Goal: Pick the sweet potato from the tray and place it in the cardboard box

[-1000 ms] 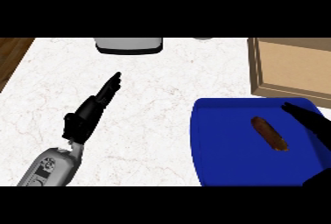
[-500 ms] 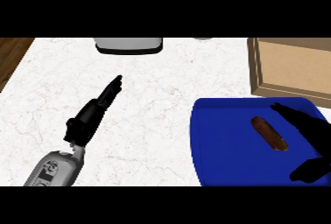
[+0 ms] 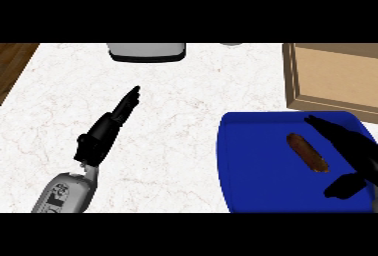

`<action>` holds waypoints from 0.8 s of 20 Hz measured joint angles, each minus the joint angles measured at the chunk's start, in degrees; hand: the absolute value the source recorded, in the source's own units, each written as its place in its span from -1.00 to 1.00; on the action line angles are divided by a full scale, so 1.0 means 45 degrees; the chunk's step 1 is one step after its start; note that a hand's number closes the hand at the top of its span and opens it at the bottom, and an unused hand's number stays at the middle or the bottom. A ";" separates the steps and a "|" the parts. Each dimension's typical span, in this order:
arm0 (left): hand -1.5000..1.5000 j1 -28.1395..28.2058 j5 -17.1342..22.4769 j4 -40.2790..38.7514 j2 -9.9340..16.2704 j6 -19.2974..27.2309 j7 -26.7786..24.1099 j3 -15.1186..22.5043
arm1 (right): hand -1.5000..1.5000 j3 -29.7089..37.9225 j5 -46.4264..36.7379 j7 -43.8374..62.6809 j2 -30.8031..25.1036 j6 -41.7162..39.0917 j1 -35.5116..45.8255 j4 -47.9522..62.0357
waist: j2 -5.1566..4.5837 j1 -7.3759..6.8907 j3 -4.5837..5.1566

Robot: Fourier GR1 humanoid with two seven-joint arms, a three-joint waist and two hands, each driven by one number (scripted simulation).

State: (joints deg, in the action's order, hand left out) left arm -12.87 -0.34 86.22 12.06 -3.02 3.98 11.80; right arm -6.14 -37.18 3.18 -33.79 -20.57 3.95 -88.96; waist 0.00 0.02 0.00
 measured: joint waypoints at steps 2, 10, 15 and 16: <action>0.00 0.0132 -0.0114 0.0085 -0.0042 -0.0164 -0.0079 -0.0167 | -1.00 0.0003 -0.0378 -0.0053 0.0230 -0.0070 -0.0059 0.0064 | 0.0003 0.0000 0.0003; 0.00 0.0413 -0.0766 0.0151 -0.0672 -0.0371 -0.0125 -0.0413 | -1.00 0.0244 -0.1439 -0.0611 0.0879 -0.0536 -0.0064 0.0734 | 0.0005 -0.0002 0.0003; 0.00 0.0206 -0.1014 -0.0020 -0.0946 -0.0520 -0.0145 -0.0680 | -1.00 0.0345 -0.2163 -0.0903 0.1374 -0.0413 0.0412 0.1817 | -0.0001 -0.0010 -0.0002; 0.00 0.0273 -0.0939 -0.0005 -0.0852 -0.0692 -0.0212 -0.0828 | -1.00 0.0259 -0.2315 -0.0755 0.1525 -0.0466 0.0387 0.1703 | 0.0000 -0.0008 0.0000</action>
State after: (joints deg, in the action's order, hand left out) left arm -11.64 -4.57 86.19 8.22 -6.14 3.03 8.07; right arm -4.98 -47.59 -0.22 -26.93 -22.66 5.69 -81.29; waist 0.00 -0.02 0.00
